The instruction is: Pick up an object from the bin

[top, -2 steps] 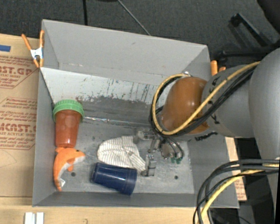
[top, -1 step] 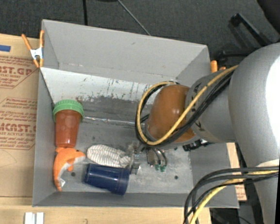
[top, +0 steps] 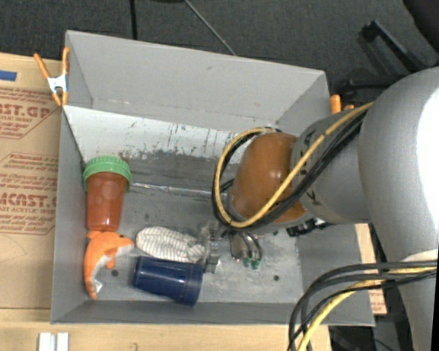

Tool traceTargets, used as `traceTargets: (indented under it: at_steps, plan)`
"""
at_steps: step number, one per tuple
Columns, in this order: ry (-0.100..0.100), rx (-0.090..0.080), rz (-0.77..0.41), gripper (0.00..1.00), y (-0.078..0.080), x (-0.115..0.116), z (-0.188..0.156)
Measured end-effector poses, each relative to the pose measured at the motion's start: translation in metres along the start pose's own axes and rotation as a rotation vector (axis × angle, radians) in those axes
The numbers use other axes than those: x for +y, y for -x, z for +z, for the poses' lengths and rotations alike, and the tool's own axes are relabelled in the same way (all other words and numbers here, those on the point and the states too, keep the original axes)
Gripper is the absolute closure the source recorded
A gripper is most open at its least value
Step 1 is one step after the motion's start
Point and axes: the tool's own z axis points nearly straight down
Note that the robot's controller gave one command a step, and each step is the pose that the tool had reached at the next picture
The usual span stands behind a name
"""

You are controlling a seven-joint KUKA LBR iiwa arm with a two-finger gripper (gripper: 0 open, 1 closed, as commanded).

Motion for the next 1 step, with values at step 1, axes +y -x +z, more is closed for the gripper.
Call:
traceTargets:
  at_steps: [1]
  plan:
    - [0.000,0.000,0.037,1.00,0.0224,-0.0100,-0.1376]
